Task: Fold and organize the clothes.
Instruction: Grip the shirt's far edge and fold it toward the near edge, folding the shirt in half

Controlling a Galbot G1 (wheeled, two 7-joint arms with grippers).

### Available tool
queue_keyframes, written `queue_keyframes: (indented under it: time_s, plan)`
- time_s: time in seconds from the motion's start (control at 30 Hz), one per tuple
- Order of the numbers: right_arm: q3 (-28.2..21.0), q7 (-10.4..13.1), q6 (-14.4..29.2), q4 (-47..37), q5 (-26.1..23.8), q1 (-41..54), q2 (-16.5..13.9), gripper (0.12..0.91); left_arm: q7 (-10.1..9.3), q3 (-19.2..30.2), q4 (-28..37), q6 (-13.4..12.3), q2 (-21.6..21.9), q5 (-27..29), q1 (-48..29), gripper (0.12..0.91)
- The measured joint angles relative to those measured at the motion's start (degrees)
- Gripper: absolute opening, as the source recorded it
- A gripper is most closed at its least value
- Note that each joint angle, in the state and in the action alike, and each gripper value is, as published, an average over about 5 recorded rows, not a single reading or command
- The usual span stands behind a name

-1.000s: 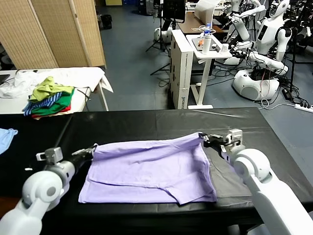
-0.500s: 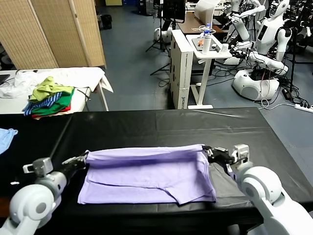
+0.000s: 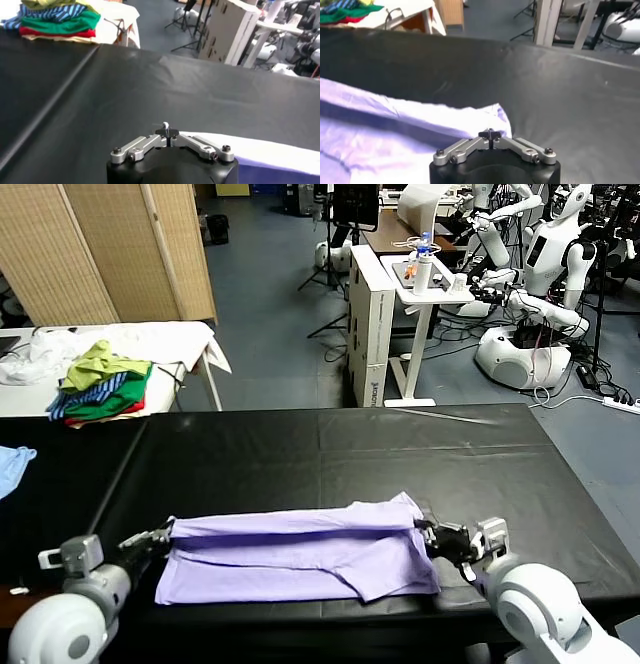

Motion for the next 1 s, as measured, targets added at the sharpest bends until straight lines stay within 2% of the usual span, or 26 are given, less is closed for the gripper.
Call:
queue_keyframes:
  time_s: [0.53, 0.6, 0.7, 0.8, 0.9, 1.0]
  plan:
    - [-0.5, -0.1, 0.0, 0.2, -0.6, -0.6, 0.1, 0.148, 0.23, 0.1, -1.6, -1.8, -3.0, 6.0, 5.6, 0.146]
    - [-0.4, 0.1, 0.0, 0.6, -0.6, -0.8, 0.0, 0.201, 0.06, 0.2, -1.7, -1.8, -3.5, 6.7, 6.2, 0.149]
    - [0.1, 0.3, 0.0, 1.4, -0.6, -1.4, -0.1, 0.366, -0.67, 0.3, -2.2, -1.7, -4.1, 7.3, 6.9, 0.21]
    - [0.9, 0.3, 0.0, 2.6, -0.5, -2.2, -0.2, 0.556, -1.71, 0.4, -2.8, -1.3, -4.6, 7.3, 7.3, 0.369]
    - [1.9, 0.2, 0.0, 3.9, 0.0, -2.8, 0.0, 0.745, -2.72, 0.4, -3.6, -0.5, -5.1, 7.2, 7.8, 0.559]
    - [2.8, 0.8, 0.0, 4.5, 1.2, -2.5, 0.8, 0.871, -3.09, 0.2, -4.5, -0.3, -5.5, 7.1, 8.1, 0.745]
